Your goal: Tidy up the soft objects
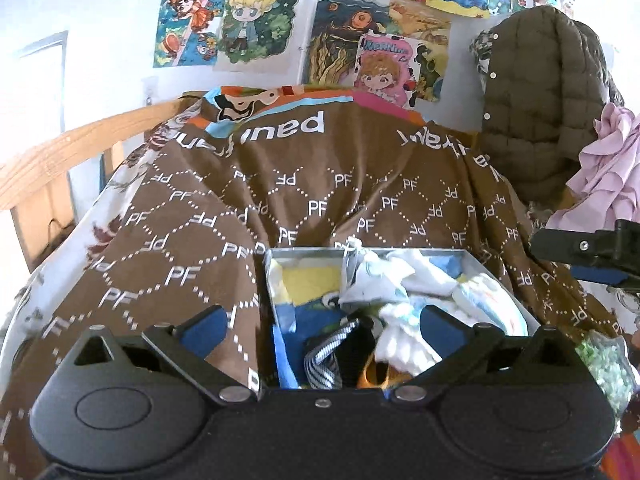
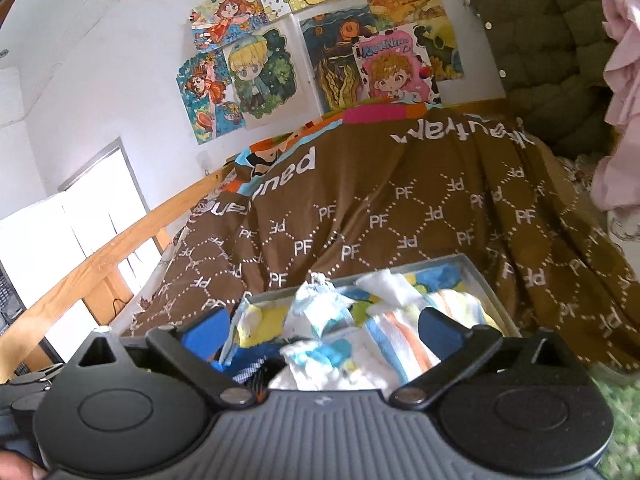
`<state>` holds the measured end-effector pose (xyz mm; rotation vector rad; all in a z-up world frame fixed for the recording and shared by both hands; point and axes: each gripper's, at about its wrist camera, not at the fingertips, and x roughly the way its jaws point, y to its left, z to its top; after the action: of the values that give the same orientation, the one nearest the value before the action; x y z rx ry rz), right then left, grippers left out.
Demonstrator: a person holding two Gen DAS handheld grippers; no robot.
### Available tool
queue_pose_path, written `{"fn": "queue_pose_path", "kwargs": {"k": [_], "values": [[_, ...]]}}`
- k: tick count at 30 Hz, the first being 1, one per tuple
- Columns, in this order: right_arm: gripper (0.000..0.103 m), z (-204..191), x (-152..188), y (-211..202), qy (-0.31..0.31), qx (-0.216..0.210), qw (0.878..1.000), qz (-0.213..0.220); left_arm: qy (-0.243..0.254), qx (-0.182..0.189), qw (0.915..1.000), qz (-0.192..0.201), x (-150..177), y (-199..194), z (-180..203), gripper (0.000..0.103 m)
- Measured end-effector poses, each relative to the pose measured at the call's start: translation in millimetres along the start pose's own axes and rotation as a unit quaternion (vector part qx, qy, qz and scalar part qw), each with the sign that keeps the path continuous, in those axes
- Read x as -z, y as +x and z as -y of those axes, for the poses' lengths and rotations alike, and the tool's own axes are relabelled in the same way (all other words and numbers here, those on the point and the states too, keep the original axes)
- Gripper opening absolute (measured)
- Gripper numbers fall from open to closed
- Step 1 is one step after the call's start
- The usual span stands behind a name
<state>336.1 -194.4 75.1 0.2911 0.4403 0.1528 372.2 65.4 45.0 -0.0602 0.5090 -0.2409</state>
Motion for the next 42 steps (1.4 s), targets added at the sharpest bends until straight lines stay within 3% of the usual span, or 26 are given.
{"fn": "queue_pose_path", "kwargs": {"k": [17, 26, 42], "values": [[0.103, 18.1, 39.4, -86.3, 0.0, 0.009, 0.999, -0.031, 0.009, -0.016, 0.9998, 0.01, 23.4, -78.9, 54.6, 0.102], [0.103, 33.2, 71.1, -132.7, -0.013, 0.019, 0.999, -0.029, -0.007, -0.025, 0.9996, -0.011, 61.8, -117.8, 79.5, 0.102], [0.103, 39.2, 104.6, -156.8, -0.029, 0.061, 0.994, -0.082, -0.062, -0.044, 0.9965, -0.034, 116.2, -159.1, 95.3, 0.102]]}}
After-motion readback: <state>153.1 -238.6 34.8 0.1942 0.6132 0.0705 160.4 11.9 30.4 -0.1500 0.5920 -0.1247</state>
